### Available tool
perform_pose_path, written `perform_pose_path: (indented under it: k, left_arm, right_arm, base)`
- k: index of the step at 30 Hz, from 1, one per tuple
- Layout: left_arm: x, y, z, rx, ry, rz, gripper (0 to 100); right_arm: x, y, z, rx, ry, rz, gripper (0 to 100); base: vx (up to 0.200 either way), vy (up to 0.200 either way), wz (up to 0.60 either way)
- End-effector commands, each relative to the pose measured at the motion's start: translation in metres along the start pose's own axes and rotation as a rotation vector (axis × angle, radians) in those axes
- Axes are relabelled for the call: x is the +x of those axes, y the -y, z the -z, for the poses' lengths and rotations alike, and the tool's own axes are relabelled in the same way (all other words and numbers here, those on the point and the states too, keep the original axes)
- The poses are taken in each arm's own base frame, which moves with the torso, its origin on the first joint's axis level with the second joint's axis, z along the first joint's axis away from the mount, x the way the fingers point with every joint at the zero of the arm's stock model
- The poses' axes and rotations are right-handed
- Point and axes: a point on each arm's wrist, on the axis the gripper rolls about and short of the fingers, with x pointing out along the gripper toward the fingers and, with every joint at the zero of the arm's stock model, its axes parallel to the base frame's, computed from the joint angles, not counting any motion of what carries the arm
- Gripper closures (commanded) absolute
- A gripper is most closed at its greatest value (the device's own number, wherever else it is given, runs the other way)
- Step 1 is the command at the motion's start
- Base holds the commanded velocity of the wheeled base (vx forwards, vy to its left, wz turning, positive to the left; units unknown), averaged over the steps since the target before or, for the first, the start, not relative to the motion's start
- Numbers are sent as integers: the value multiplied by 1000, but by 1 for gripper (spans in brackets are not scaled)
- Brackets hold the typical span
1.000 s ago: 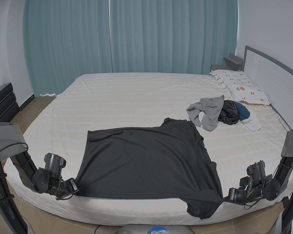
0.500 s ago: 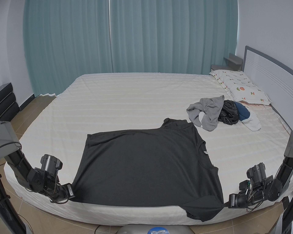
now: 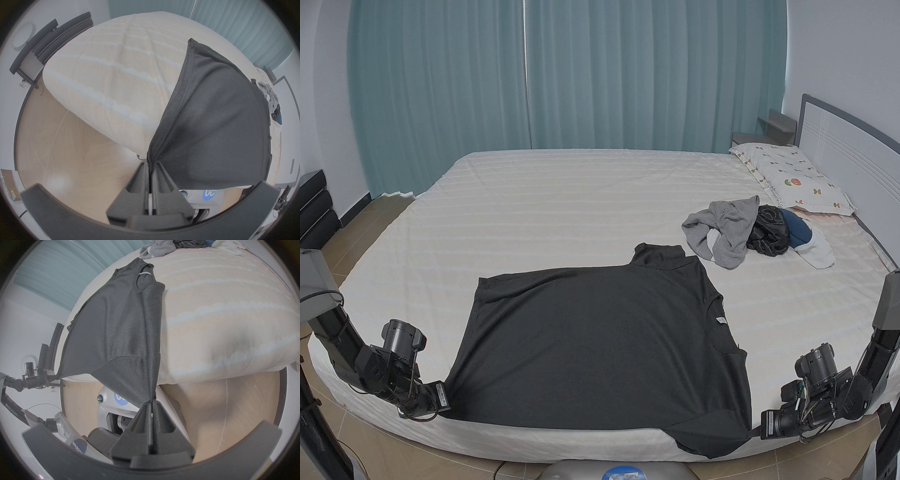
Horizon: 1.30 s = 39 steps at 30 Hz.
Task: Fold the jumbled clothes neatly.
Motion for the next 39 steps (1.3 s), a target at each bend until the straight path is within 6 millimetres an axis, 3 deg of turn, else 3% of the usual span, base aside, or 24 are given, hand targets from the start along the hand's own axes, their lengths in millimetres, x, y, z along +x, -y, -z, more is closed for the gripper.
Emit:
perform_pose_path:
  k: [1, 9, 15, 27, 39]
  left_arm:
    - [3, 0, 1, 1, -13, -6, 0]
    - [0, 2, -5, -22, 18, 13, 0]
    - [-8, 7, -17, -63, 76, 48, 0]
    - [-13, 12, -28, -132, 119, 83, 0]
    - [-11, 12, -28, -150, 113, 85, 0]
  right_arm:
    - [3, 0, -1, 5, -6, 1, 0]
    - [-5, -1, -13, 31, 71, -20, 0]
    - [-20, -3, -33, 107, 190, -58, 0]
    - [-22, -6, -34, 117, 200, -71, 0]
    - [-26, -8, -36, 109, 240, -88, 0]
  base:
    - [0, 0, 0]
    - [0, 0, 0]
    - [0, 0, 0]
    - [0, 0, 0]
    - [0, 150, 0]
